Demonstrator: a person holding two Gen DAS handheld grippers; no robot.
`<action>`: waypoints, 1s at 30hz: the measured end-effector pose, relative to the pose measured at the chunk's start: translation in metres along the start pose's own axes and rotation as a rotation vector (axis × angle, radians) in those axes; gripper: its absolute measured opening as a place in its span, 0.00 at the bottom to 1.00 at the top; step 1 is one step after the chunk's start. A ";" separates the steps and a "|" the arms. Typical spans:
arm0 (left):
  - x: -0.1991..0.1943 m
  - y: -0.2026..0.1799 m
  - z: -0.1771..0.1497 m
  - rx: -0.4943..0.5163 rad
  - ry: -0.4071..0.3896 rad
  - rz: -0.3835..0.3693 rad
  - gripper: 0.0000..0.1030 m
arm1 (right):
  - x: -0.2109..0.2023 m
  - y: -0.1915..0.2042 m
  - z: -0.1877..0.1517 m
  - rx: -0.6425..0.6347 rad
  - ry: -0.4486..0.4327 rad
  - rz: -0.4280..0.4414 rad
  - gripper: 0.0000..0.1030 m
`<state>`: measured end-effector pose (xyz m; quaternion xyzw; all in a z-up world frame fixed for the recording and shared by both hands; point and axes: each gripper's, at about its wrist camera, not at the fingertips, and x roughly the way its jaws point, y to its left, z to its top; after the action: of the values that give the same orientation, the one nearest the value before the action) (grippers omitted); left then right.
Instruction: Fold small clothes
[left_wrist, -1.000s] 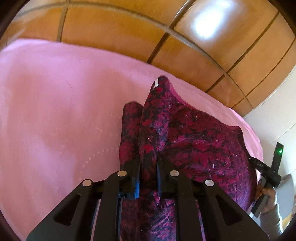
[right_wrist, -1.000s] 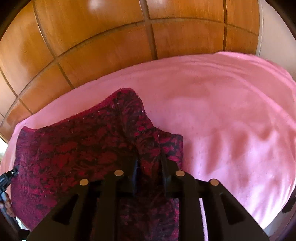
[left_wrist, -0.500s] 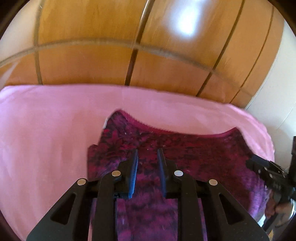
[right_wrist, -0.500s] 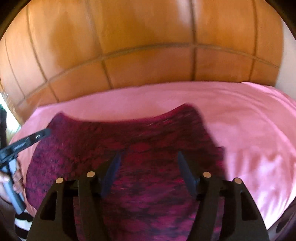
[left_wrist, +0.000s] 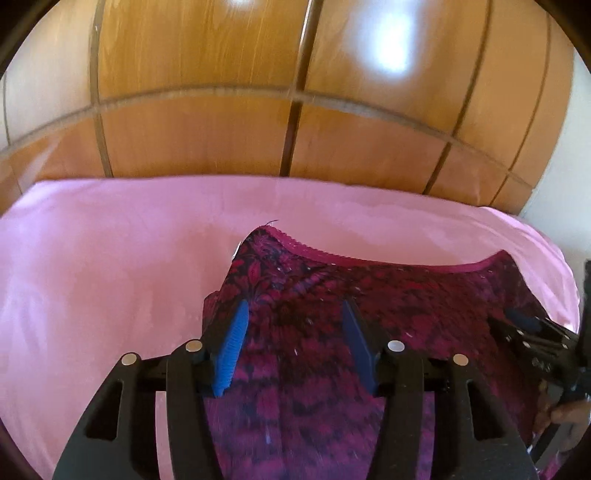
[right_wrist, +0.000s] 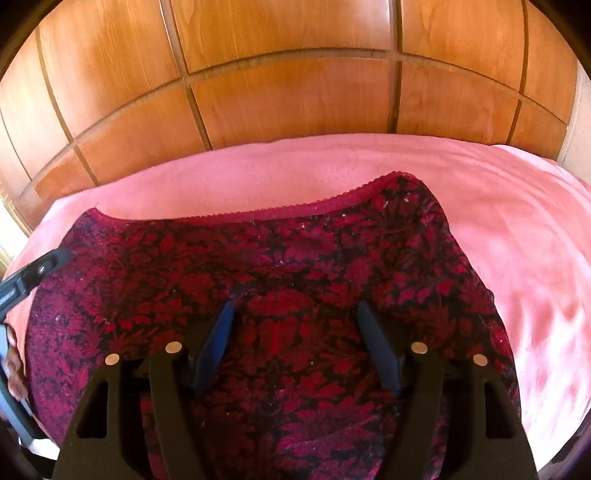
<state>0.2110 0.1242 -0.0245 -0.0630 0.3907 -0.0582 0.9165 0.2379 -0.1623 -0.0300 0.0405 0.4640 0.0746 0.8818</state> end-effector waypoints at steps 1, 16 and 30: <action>-0.006 -0.001 -0.003 0.010 -0.007 0.000 0.50 | -0.008 -0.004 -0.004 0.005 -0.010 0.002 0.67; -0.050 -0.006 -0.034 0.034 -0.022 0.001 0.50 | -0.069 0.007 -0.045 0.017 -0.044 0.070 0.68; -0.080 0.051 -0.074 -0.097 0.014 0.045 0.61 | -0.061 0.001 -0.059 0.061 -0.035 0.083 0.77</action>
<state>0.1058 0.1816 -0.0266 -0.0984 0.4008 -0.0192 0.9107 0.1550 -0.1717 -0.0136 0.0877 0.4485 0.0962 0.8842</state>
